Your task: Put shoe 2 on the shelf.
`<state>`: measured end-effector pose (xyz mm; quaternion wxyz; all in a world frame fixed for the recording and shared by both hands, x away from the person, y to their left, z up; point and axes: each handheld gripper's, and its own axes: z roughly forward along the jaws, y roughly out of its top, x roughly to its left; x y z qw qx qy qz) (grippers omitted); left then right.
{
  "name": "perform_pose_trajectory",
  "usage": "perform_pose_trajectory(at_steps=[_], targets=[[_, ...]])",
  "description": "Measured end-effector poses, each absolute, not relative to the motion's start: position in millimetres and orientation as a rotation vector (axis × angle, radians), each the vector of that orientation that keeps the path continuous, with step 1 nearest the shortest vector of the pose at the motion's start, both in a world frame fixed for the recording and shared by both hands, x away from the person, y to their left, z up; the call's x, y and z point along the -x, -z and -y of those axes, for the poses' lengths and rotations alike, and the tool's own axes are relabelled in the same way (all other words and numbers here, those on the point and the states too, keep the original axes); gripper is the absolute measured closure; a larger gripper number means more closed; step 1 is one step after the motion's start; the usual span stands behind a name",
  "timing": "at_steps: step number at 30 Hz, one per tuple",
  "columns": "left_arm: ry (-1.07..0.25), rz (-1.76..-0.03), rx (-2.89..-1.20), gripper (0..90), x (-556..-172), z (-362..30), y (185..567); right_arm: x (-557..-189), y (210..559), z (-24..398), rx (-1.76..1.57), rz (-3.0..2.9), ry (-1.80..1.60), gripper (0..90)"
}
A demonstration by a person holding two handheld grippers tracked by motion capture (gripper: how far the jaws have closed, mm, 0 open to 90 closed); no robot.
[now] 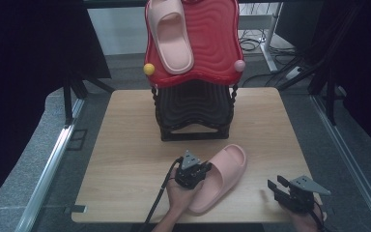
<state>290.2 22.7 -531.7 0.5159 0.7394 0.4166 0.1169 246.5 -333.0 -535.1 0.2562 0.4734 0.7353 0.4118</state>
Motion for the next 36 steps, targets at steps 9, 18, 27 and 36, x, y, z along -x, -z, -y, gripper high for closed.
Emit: perform_pose_trajectory(at_steps=[9,18,27,36], targets=[[-0.344,-1.025,-1.607,85.3,-273.4,-54.4,528.7,-246.7,535.9,330.8,-1.285,-1.992,-1.117,53.8],[-0.387,-1.022,-1.530,85.3,-260.3,-73.8,519.1,-248.3,537.2,330.4,-1.317,-1.973,-1.096,47.5],[-0.412,-1.003,-1.465,85.4,-252.0,-85.6,507.2,-248.4,538.0,329.1,-1.325,-1.970,-1.092,44.9],[-0.453,-0.980,-1.401,85.4,-248.0,-97.5,485.3,-250.2,539.3,329.5,-1.346,-1.963,-1.098,43.0]])
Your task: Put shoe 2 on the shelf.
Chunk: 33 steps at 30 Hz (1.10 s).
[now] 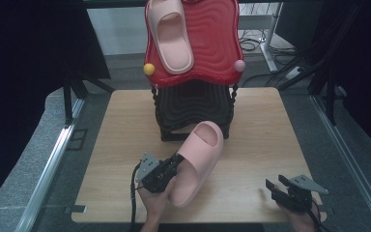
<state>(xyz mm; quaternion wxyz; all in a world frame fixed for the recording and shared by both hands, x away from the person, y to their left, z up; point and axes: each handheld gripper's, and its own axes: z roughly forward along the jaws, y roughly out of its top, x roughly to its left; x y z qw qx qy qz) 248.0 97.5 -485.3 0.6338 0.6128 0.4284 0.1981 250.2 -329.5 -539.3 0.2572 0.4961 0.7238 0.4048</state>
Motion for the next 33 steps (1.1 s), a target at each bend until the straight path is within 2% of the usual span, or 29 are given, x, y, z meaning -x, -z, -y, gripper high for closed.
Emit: perform_pose_trajectory(at_steps=[12,33], targets=[[-0.492,-0.906,-1.379,85.4,-261.3,-99.8,442.3,-251.6,540.0,332.5,-1.364,-1.952,-1.093,41.5],[-0.579,-0.840,-1.321,85.4,-278.1,-100.1,389.0,-252.4,540.4,335.0,-1.371,-1.949,-1.097,40.8]])
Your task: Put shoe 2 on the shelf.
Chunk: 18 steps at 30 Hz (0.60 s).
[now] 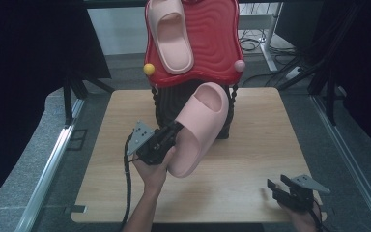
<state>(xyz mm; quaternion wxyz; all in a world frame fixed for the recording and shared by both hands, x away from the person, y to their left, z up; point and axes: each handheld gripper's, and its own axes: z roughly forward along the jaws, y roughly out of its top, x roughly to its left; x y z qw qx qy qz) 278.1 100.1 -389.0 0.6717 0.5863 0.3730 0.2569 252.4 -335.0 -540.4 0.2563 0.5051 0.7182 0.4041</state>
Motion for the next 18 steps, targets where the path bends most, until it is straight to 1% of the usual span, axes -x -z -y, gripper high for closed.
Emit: perform_pose_trajectory(at_steps=[18], targets=[[-0.668,-0.810,-1.262,85.4,-305.1,-98.6,323.6,-252.3,539.7,335.8,-1.372,-1.944,-1.100,40.7]])
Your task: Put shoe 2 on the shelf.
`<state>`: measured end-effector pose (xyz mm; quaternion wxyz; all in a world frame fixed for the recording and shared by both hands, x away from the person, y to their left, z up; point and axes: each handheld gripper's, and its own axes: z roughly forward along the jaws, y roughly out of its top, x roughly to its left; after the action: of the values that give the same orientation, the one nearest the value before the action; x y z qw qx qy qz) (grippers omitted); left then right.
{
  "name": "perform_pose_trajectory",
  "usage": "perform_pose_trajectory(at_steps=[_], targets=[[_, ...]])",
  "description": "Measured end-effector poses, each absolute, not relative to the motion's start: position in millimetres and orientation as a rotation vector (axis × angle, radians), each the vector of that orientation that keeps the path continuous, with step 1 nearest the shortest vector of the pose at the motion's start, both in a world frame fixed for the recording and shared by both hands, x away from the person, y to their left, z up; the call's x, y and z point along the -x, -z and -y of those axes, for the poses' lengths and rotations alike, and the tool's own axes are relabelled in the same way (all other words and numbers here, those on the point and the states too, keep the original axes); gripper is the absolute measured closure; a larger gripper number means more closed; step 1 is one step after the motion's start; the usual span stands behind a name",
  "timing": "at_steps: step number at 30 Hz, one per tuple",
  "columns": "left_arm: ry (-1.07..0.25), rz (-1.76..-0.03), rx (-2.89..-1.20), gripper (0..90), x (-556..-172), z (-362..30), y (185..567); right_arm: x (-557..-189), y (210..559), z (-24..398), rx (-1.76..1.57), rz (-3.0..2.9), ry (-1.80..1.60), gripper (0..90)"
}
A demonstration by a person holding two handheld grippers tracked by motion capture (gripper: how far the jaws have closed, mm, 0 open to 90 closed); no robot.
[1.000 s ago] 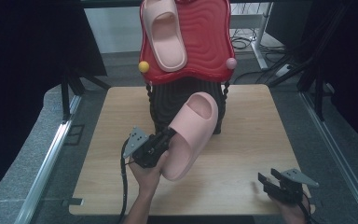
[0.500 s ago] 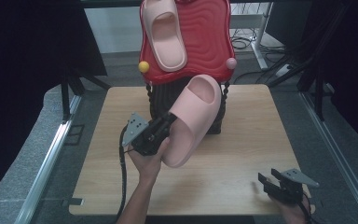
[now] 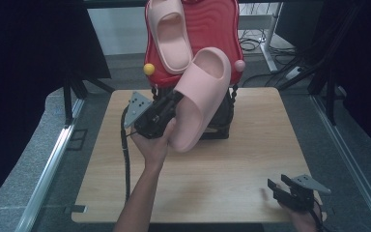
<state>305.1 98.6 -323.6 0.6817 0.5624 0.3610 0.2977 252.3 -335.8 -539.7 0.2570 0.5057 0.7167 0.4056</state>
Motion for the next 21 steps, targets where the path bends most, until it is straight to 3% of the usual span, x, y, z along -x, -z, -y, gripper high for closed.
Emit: perform_pose_trajectory(at_steps=[21], targets=[[-0.755,-0.843,-1.233,85.5,-358.6,-81.7,260.5,-251.1,537.1,338.5,-1.378,-1.932,-1.116,40.1]])
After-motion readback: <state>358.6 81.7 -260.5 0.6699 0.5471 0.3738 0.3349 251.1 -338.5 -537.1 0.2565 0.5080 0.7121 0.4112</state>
